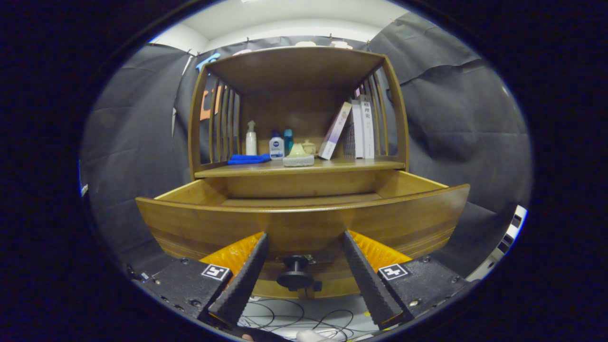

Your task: Pull open the drawer, take out the items inside it, and place them on the countertop above the cabinet.

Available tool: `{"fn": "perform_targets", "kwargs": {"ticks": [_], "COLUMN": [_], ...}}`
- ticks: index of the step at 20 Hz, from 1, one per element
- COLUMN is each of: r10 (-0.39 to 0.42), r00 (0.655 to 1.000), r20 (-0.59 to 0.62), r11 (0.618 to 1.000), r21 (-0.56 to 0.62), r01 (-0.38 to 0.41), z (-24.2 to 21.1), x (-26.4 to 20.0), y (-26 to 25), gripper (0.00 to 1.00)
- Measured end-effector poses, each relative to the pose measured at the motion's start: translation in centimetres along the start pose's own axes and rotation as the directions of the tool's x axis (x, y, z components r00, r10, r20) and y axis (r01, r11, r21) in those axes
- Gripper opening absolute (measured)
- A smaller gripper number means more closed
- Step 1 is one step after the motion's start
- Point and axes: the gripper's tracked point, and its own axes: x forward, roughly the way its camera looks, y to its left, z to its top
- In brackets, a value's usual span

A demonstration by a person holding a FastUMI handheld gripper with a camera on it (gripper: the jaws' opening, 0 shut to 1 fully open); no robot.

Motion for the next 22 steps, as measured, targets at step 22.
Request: {"fn": "perform_targets", "kwargs": {"ticks": [22], "r10": [-0.013], "r00": [0.999], "r20": [0.037], "r11": [1.0], "r21": [-0.018], "r01": [0.014], "z": [2.7], "x": [8.4], "y": [1.0], "gripper": [0.99]}}
